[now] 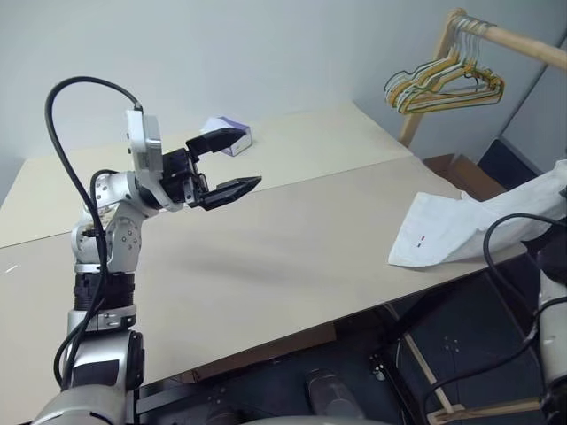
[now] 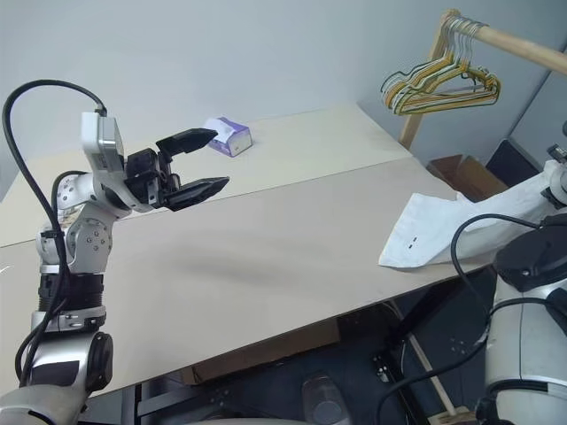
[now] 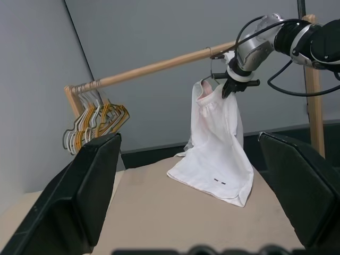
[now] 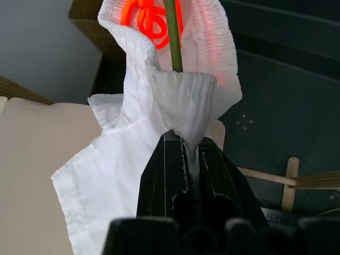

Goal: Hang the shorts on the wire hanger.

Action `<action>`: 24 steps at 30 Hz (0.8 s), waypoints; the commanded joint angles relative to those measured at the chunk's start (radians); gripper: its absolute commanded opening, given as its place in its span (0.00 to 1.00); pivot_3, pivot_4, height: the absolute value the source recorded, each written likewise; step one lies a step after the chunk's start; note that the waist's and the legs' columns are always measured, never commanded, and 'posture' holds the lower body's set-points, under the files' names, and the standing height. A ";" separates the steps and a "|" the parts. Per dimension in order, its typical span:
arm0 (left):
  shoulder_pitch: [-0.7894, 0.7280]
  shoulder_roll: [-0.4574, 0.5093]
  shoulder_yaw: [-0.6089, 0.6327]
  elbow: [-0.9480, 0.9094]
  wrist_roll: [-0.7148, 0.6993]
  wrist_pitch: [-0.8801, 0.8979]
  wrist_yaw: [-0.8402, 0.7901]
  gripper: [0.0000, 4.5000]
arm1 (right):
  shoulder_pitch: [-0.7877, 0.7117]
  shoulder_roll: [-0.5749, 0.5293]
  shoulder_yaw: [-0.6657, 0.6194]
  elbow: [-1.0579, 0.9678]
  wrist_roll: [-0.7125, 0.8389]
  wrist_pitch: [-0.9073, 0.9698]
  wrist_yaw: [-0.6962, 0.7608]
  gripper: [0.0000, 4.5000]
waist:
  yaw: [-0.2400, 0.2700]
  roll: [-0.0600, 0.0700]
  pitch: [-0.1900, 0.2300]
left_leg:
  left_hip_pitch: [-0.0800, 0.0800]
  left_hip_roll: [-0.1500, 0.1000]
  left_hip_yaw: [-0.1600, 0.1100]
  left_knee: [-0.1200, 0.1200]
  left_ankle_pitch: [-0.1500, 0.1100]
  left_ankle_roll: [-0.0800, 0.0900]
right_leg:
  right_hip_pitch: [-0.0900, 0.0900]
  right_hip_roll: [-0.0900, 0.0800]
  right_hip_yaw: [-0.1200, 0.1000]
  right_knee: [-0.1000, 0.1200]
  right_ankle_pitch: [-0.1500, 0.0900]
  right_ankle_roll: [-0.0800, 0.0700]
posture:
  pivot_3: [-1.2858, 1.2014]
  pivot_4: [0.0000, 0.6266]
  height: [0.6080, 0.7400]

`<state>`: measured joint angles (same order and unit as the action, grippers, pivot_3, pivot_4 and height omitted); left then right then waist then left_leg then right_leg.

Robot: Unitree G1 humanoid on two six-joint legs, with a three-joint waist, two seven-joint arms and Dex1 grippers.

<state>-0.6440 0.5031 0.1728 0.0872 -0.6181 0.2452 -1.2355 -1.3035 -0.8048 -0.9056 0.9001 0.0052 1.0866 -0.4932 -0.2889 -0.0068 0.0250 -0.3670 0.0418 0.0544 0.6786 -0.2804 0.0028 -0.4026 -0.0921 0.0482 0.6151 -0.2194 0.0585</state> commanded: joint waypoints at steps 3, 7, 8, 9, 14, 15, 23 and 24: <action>0.000 0.012 0.011 -0.033 -0.026 -0.001 0.004 1.00 | -0.008 -0.015 0.057 -0.009 0.036 -0.017 -0.048 0.20 | 0.001 0.000 0.000 | 0.000 0.000 0.000 0.000 0.000 0.000 | 0.000 0.000 0.000 -0.002 0.001 0.001 | 0.44 0.00 1.00; 0.000 0.012 0.011 -0.030 -0.028 -0.006 0.003 1.00 | 0.008 -0.005 0.099 -0.046 0.043 -0.017 -0.057 0.51 | 0.004 0.000 0.000 | 0.000 0.000 0.000 0.000 0.000 0.001 | 0.000 0.000 0.000 -0.003 0.001 0.001 | 0.44 0.00 1.00; 0.000 0.011 0.012 -0.030 -0.029 -0.006 0.003 1.00 | 0.012 0.000 0.106 -0.060 0.045 -0.014 -0.061 0.60 | 0.006 0.000 0.000 | 0.000 0.000 0.000 0.000 0.000 0.001 | 0.000 0.000 0.000 -0.004 0.001 0.001 | 0.44 0.00 1.00; -0.001 0.011 0.012 -0.029 -0.029 -0.007 0.002 1.00 | 0.017 0.007 0.114 -0.076 0.044 -0.010 -0.064 0.67 | 0.006 0.000 0.000 | 0.000 0.000 0.000 0.000 0.000 0.001 | 0.000 0.000 0.000 -0.004 0.001 0.001 | 0.44 0.00 1.00; -0.002 0.009 0.010 -0.024 -0.020 -0.014 0.009 1.00 | 0.068 0.054 0.197 -0.235 0.010 0.017 -0.090 0.99 | 0.009 0.001 0.000 | -0.001 0.000 0.000 0.000 0.000 0.001 | 0.000 0.000 0.000 -0.003 0.001 0.001 | 0.44 0.00 1.00; -0.001 0.009 0.010 -0.024 -0.021 -0.014 0.010 1.00 | 0.077 0.066 0.212 -0.274 0.003 0.024 -0.097 0.99 | 0.010 0.001 0.000 | -0.001 0.000 -0.001 0.000 0.000 0.001 | 0.000 0.000 0.000 -0.003 0.001 0.001 | 0.44 0.00 1.00; -0.007 0.014 0.015 -0.010 -0.025 0.004 0.020 1.00 | 0.228 0.154 0.567 -0.622 -0.191 -0.088 -0.115 0.99 | 0.013 0.001 0.000 | 0.000 0.000 -0.003 0.000 0.000 0.001 | -0.001 0.000 0.001 -0.001 0.001 0.002 | 0.44 0.00 1.00; -0.007 0.015 0.016 -0.008 -0.022 0.004 0.025 1.00 | 0.248 0.161 0.602 -0.655 -0.220 -0.130 -0.124 0.99 | 0.013 0.001 0.000 | 0.000 0.000 -0.003 0.001 0.000 0.001 | -0.001 0.000 0.001 -0.001 0.001 0.002 | 0.44 0.00 1.00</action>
<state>-0.6305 0.5047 0.1737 0.0853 -0.6300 0.2464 -1.2242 -1.0518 -0.6437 -0.3712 0.3354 -0.1577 1.0415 -0.5960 -0.2762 -0.0054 0.0250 -0.3669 0.0417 0.0511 0.6792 -0.2807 0.0034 -0.4038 -0.0921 0.0497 0.6139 -0.2181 0.0604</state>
